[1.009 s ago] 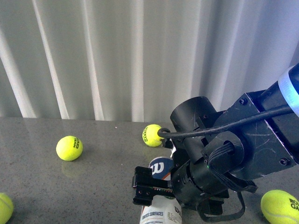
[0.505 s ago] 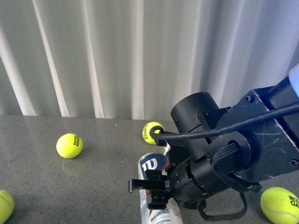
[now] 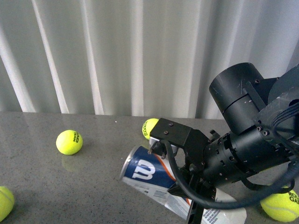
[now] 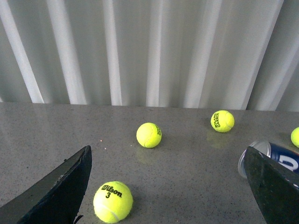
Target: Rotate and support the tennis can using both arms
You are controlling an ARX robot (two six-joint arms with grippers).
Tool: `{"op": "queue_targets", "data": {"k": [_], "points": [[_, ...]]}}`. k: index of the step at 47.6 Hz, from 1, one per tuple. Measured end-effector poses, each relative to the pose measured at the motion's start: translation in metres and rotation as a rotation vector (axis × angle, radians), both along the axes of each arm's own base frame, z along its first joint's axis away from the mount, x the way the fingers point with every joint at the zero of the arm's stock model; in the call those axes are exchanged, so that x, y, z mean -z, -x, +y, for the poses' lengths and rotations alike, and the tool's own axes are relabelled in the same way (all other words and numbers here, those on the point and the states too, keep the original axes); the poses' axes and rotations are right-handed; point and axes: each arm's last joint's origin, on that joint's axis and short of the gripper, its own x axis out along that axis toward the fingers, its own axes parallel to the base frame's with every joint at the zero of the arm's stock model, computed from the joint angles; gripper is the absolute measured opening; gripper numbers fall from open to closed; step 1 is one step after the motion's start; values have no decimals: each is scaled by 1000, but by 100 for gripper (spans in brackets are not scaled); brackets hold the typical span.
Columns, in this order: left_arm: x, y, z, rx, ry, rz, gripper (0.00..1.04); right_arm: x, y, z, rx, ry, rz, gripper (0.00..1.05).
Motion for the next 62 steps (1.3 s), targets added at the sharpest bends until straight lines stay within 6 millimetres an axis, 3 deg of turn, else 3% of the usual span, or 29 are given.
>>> {"op": "queue_targets", "data": {"k": [7, 16, 22, 38, 45, 62], "points": [[0, 0, 0, 0, 0, 0, 98, -4, 7, 16, -224, 71, -67, 12], [0, 0, 0, 0, 0, 0, 98, 10, -9, 22, -345, 229, -178, 12], [0, 0, 0, 0, 0, 0, 98, 25, -14, 18, -372, 258, -174, 12], [0, 0, 0, 0, 0, 0, 98, 28, -18, 19, -357, 234, -201, 11], [0, 0, 0, 0, 0, 0, 98, 29, -18, 19, -352, 220, -188, 30], [0, 0, 0, 0, 0, 0, 98, 30, -19, 16, -327, 203, -175, 92]]}}
